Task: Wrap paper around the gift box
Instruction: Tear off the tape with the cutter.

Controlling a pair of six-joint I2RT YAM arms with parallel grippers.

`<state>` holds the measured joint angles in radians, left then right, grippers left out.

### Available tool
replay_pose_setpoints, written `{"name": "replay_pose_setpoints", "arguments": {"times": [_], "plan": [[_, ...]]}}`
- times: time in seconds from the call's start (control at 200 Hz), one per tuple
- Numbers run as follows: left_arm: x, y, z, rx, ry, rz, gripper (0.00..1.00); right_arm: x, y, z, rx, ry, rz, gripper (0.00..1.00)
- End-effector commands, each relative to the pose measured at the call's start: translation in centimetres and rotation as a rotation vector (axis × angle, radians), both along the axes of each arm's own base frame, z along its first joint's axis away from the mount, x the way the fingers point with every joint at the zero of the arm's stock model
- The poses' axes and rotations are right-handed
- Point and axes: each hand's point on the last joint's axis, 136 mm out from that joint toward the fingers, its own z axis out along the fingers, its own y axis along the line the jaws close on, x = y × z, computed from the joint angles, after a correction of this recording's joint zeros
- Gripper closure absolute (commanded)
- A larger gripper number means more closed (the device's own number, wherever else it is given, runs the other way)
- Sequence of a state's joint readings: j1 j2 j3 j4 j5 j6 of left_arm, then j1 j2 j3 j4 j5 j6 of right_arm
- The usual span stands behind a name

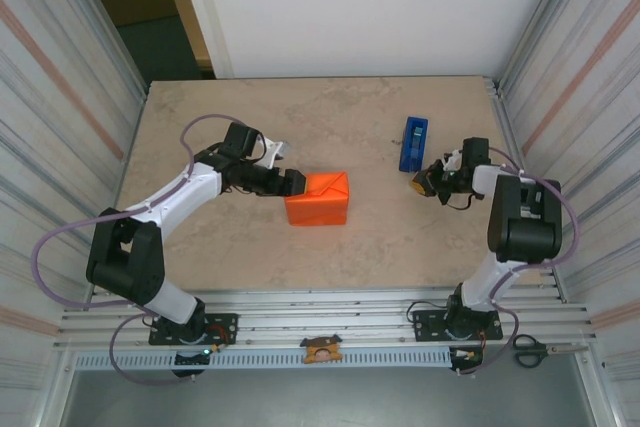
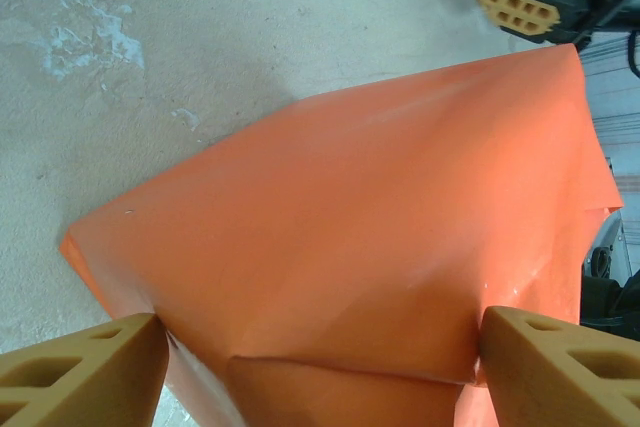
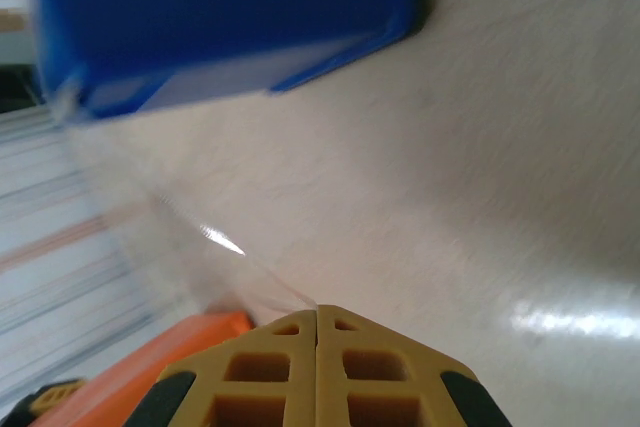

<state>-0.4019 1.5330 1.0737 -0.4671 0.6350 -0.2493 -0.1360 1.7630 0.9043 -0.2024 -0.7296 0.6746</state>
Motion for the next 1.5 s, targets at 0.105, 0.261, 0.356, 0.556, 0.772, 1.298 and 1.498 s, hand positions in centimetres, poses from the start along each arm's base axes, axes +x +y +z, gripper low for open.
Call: {"name": "replay_pose_setpoints", "arguments": {"times": [0.105, 0.261, 0.356, 0.556, 0.772, 1.298, 1.498], "plan": [[-1.9, -0.1, -3.1, 0.076, 0.073, -0.050, 0.20, 0.0, -1.9, -3.3, -0.163, 0.096, 0.009, 1.00], [-1.9, -0.1, -3.1, 0.077, 0.074, -0.048, 0.20, 0.0, -3.1, -3.8, -0.262, 0.133, 0.018, 1.00], [-1.8, -0.1, -3.2, 0.076, 0.075, -0.049, 0.20, 0.1, -3.3, -4.2, -0.272, 0.148, 0.028, 1.00], [-1.9, -0.1, -3.2, 0.079, 0.074, -0.052, 0.20, 0.4, -3.8, -4.5, -0.304, 0.158, 0.033, 1.00], [-2.0, -0.1, -3.3, 0.081, 0.079, -0.053, 0.20, 0.6, -3.5, -2.4, -0.327, 0.108, 0.055, 1.00], [-2.1, -0.2, -2.9, 0.074, 0.065, -0.052, 0.20, -4.3, 8.3, 16.7, 0.062, -0.236, 0.362, 1.00], [-2.0, -0.4, -3.0, 0.073, 0.066, -0.051, 0.20, -3.4, 14.7, 22.6, 0.173, -0.357, 0.438, 1.00]]}}
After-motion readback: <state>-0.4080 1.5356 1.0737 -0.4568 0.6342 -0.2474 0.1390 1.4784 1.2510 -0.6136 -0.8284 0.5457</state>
